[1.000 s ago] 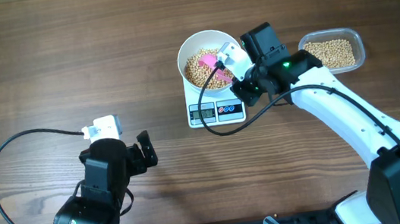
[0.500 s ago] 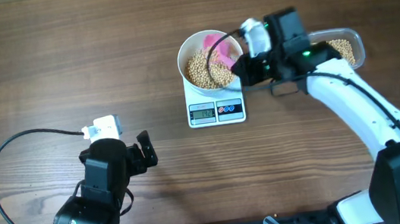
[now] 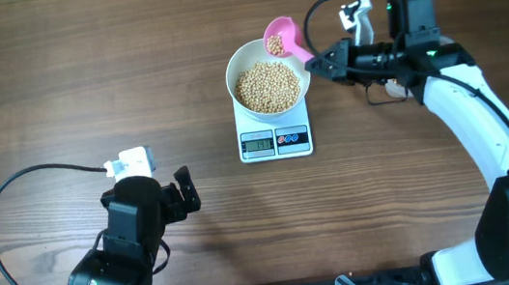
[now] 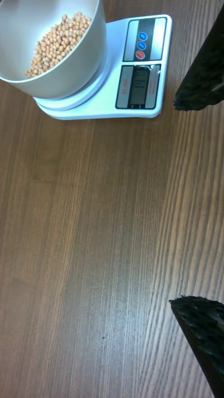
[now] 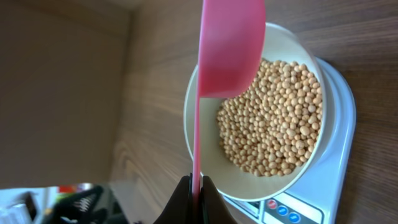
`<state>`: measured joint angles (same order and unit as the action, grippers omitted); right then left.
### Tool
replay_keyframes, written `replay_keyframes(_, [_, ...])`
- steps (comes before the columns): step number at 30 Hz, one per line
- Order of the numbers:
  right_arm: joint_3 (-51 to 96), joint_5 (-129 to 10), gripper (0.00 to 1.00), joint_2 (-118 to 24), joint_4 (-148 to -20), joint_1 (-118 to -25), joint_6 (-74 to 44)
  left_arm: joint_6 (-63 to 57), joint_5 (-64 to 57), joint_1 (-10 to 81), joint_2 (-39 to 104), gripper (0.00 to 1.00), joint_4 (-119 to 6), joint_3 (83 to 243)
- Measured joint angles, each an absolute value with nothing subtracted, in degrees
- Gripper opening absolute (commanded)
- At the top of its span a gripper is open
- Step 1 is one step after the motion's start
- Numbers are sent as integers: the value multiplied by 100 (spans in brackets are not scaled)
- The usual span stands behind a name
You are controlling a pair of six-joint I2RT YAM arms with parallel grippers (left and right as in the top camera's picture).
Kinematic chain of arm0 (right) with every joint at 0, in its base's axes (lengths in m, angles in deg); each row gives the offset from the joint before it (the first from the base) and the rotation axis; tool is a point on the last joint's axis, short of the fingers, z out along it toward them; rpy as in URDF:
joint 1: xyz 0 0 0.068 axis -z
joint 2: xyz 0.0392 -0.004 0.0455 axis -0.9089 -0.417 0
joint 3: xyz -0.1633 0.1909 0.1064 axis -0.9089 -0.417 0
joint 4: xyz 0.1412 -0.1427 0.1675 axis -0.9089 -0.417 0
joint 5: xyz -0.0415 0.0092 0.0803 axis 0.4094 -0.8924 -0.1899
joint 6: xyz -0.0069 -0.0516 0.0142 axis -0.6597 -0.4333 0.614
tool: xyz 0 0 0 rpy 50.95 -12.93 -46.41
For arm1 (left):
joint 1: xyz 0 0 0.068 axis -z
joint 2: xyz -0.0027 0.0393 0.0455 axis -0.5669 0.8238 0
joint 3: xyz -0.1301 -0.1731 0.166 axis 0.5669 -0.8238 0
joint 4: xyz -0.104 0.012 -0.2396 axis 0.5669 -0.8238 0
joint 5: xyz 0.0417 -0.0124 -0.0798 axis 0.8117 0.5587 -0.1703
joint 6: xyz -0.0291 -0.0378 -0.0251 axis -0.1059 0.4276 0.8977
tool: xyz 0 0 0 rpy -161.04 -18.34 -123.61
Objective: Scoop item into bowl and weigh 150g on scale
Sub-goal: 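Move the empty scoop back right over the soybean tub, then dip the pink scoop into the soybeans in the tub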
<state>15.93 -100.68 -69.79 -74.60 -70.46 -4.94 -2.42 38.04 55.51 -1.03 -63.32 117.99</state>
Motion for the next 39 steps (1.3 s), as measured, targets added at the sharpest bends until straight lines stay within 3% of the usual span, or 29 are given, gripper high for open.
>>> replay_keyframes(23, [1593, -11130, 4, -6096, -7320, -4307, -40, -242, 3804, 5551, -103, 100, -6332, 11799])
replay_keyframes(39, [1593, -10970, 4, -6093, -7471, -4027, -72, -242, 3804, 5551, -103, 100, -6332, 11799])
